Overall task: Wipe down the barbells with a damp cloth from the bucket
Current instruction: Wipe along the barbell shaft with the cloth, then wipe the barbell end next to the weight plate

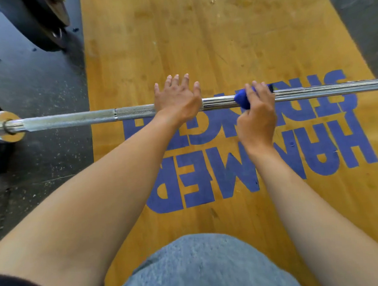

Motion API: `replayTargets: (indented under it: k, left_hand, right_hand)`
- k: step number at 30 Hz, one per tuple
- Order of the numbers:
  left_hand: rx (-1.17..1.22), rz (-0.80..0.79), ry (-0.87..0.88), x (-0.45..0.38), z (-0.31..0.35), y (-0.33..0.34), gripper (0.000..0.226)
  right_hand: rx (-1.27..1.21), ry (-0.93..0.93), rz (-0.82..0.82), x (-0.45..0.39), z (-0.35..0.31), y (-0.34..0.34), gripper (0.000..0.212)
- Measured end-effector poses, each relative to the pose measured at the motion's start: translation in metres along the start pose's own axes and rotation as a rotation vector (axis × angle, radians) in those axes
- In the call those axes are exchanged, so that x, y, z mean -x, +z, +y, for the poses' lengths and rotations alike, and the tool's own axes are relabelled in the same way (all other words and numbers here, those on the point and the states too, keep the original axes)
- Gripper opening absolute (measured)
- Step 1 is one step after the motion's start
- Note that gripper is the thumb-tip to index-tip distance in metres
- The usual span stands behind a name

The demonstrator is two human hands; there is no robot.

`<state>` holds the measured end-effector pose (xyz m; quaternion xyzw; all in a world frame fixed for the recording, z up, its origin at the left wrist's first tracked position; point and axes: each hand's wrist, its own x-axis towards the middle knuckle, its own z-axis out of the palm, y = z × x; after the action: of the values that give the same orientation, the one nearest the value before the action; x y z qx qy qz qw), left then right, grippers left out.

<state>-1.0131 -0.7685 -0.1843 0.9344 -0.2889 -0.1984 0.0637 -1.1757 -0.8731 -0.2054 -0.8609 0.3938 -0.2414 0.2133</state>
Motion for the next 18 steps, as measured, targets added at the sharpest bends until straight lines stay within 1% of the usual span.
replayTargets:
  k: [3,4,5,8,9,10,13,14,15,17,18]
  left_hand:
    - [-0.004,-0.07,-0.01,-0.018,0.001,-0.011,0.066]
    - [-0.009,-0.091,-0.009,-0.024,0.001,-0.015,0.067]
    - [-0.014,-0.11,-0.007,-0.03,0.0,-0.018,0.067]
    - [-0.01,-0.151,0.001,-0.046,-0.001,-0.023,0.068]
    - [-0.014,-0.151,0.003,-0.05,-0.001,-0.025,0.068]
    - [-0.015,-0.148,0.007,-0.054,-0.001,-0.026,0.068]
    - [0.0,-0.133,0.008,-0.066,0.0,-0.031,0.068]
    - [0.003,-0.122,0.011,-0.07,0.0,-0.033,0.068]
    - [0.01,-0.116,0.016,-0.073,0.0,-0.034,0.068]
    - [0.026,-0.115,0.019,-0.079,-0.001,-0.038,0.068]
    - [0.03,-0.117,0.017,-0.083,-0.001,-0.039,0.068]
  right_hand:
    - [-0.004,-0.361,-0.203,-0.008,-0.018,0.012,0.063]
    - [-0.001,-0.403,-0.241,-0.017,-0.016,0.012,0.064]
    - [-0.005,-0.364,-0.241,-0.028,-0.011,0.011,0.064]
    - [-0.026,-0.035,-0.112,-0.046,-0.003,0.009,0.061]
    - [-0.01,-0.007,-0.1,-0.047,-0.012,0.013,0.061]
    - [-0.005,-0.045,-0.128,-0.046,-0.022,0.018,0.061]
    - [0.003,-0.363,-0.345,-0.049,-0.041,0.027,0.067]
    - [0.01,-0.385,-0.369,-0.058,-0.039,0.026,0.067]
    - [0.023,-0.324,-0.343,-0.068,-0.033,0.023,0.067]
    - [0.042,-0.077,-0.22,-0.08,-0.024,0.019,0.065]
    - [0.059,-0.011,-0.178,-0.08,-0.027,0.021,0.063]
